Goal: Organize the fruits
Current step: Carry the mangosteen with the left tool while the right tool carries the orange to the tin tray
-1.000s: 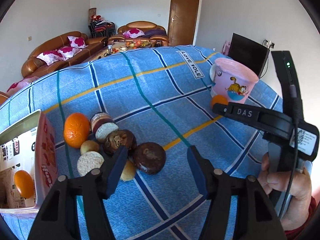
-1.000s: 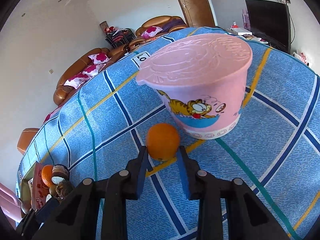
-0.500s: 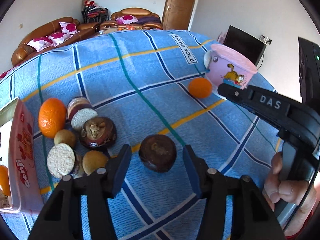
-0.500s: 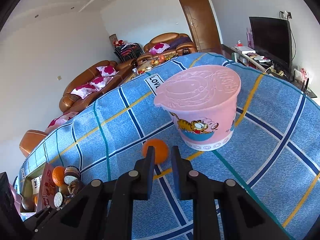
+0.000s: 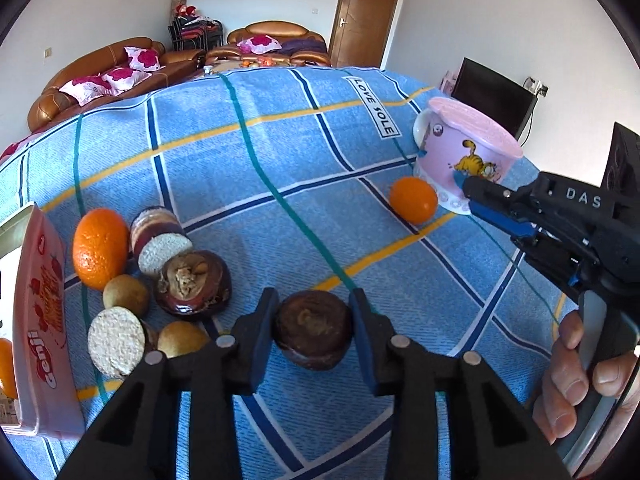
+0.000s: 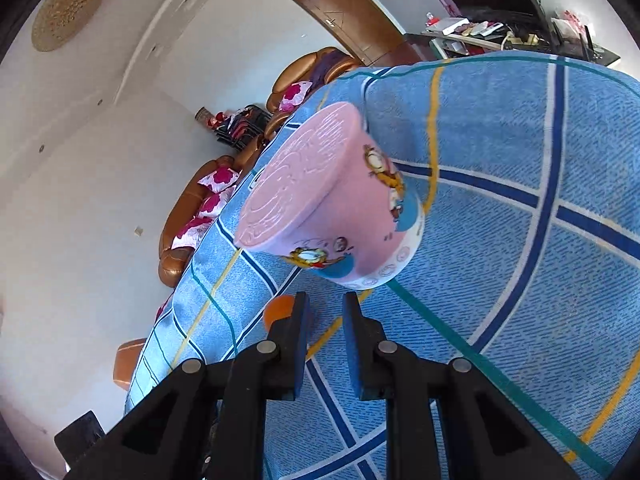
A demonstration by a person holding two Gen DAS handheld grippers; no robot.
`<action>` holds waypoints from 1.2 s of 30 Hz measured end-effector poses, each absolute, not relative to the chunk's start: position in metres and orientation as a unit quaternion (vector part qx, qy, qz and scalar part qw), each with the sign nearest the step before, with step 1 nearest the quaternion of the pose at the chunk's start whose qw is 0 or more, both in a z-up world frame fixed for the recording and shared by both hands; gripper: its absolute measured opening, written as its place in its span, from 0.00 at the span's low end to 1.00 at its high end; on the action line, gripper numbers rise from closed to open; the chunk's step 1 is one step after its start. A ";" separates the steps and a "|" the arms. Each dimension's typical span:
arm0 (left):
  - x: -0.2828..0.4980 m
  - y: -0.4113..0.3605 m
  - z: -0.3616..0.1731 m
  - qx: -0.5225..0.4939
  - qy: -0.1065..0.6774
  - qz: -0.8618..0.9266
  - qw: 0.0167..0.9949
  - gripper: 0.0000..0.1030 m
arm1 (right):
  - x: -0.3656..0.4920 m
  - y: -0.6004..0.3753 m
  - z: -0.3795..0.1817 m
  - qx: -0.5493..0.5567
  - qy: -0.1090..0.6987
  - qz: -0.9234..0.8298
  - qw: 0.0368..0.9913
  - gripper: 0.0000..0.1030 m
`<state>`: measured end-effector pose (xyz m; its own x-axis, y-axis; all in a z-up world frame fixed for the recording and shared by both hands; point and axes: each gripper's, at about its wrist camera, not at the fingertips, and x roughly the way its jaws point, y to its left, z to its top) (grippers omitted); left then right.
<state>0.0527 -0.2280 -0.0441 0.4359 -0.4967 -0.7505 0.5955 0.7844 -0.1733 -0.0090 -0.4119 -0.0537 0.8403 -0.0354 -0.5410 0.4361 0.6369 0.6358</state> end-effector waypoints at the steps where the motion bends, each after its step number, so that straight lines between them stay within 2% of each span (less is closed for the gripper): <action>1: 0.053 -0.223 -0.042 0.045 0.417 -0.326 0.847 0.37 | -0.003 -0.405 -0.051 0.388 0.253 -0.127 0.877 0.19; 3: 0.053 -0.214 -0.035 0.021 0.399 -0.332 0.854 0.37 | 0.008 -0.395 -0.050 0.367 0.268 -0.110 0.884 0.29; 5: 0.049 -0.207 -0.028 0.005 0.379 -0.340 0.861 0.37 | 0.014 -0.387 -0.049 0.347 0.274 -0.111 0.890 0.53; 7: 0.043 -0.200 -0.021 -0.008 0.359 -0.359 0.861 0.37 | 0.017 -0.381 -0.046 0.312 0.275 -0.137 0.899 0.62; 8: 0.038 -0.196 -0.017 -0.009 0.348 -0.365 0.864 0.37 | 0.020 -0.378 -0.045 0.294 0.278 -0.147 0.902 0.63; 18: 0.008 -0.151 0.003 -0.006 0.306 -0.356 0.883 0.37 | 0.065 -0.366 -0.058 0.236 0.350 -0.173 0.890 0.61; 22: 0.008 -0.132 0.004 -0.005 0.305 -0.340 0.889 0.37 | 0.075 -0.353 -0.057 0.178 0.381 -0.207 0.883 0.38; 26: 0.011 -0.119 0.003 -0.016 0.308 -0.334 0.891 0.37 | 0.073 -0.344 -0.056 0.140 0.396 -0.211 0.883 0.36; 29: 0.011 -0.115 0.004 -0.014 0.302 -0.331 0.894 0.37 | 0.062 -0.337 -0.052 0.129 0.393 -0.218 0.884 0.36; 36: 0.009 -0.107 0.002 0.013 0.291 -0.291 0.911 0.37 | 0.013 -0.293 -0.030 0.129 0.308 -0.201 0.921 0.36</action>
